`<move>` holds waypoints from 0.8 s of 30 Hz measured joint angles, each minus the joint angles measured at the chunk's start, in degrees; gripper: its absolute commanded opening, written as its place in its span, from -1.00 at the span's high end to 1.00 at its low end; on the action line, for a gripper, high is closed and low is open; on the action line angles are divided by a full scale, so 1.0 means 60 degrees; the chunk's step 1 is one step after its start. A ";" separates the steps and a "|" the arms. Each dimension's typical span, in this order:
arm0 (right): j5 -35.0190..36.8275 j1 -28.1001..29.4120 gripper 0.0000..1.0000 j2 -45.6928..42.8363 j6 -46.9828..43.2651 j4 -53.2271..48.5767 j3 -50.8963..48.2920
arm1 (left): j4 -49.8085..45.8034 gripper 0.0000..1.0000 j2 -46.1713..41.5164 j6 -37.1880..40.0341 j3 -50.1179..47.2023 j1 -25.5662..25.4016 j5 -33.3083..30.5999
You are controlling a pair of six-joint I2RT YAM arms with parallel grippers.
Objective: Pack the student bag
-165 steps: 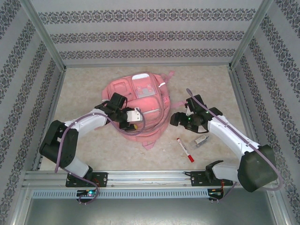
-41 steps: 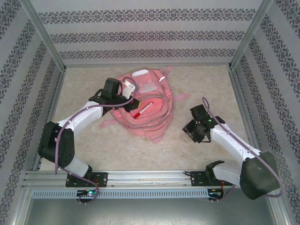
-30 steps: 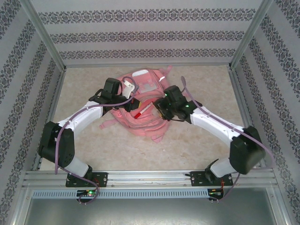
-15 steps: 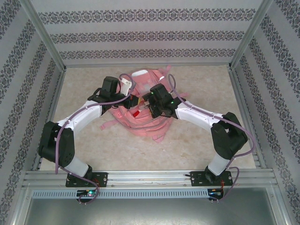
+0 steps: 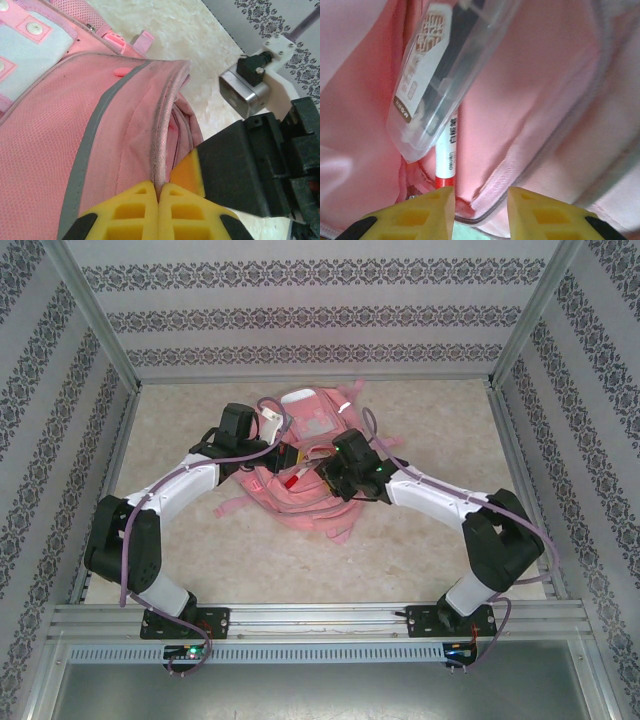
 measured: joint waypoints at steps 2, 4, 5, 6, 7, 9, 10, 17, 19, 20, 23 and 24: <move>-0.0135 0.0047 0.55 0.0452 -0.0160 0.0182 0.0386 | 0.0007 1.00 0.0025 -0.0004 0.0000 -0.0004 0.0029; -0.0146 0.0131 0.78 0.0820 -0.0113 0.0375 0.0641 | 0.0007 1.00 0.0033 -0.0007 0.0000 -0.0004 0.0062; -0.0109 0.0226 0.82 0.0984 -0.0007 0.0517 0.0696 | 0.0018 1.00 0.0033 -0.0011 0.0000 0.0000 0.0066; -0.0073 0.0310 0.84 0.1089 0.0135 0.0641 0.0699 | 0.0036 1.00 0.0033 -0.0011 0.0000 -0.0004 0.0084; -0.0015 0.0412 0.85 0.1202 0.0313 0.0732 0.0699 | 0.0047 1.00 0.0033 -0.0011 0.0000 -0.0004 0.0091; 0.0135 0.0605 0.88 0.1443 0.0667 0.1053 0.0699 | 0.0051 1.00 0.0033 -0.0015 0.0000 -0.0004 0.0098; 0.0244 0.0692 0.87 0.1577 0.0831 0.1242 0.0699 | 0.0051 1.00 0.0033 -0.0015 0.0000 -0.0004 0.0102; 0.0976 0.0787 0.79 0.2484 0.1158 0.1916 0.1140 | 0.0113 1.00 0.0033 -0.0044 0.0000 0.0066 0.0044; 0.1089 0.0787 0.74 0.2532 0.1235 0.2142 0.1151 | 0.0178 1.00 0.0033 -0.0066 0.0000 0.0106 0.0018; 0.1137 0.0783 0.73 0.2532 0.1297 0.2244 0.1151 | 0.0259 1.00 0.0025 -0.0087 0.0000 0.0109 0.0018; 0.1191 0.0747 0.55 0.2532 0.1399 0.2444 0.1118 | 0.0441 0.85 0.0011 -0.0182 -0.0033 0.0117 0.0018; 0.1140 0.0721 0.49 0.2528 0.1417 0.2499 0.1089 | 0.0495 0.73 0.0011 -0.0204 -0.0058 0.0117 0.0018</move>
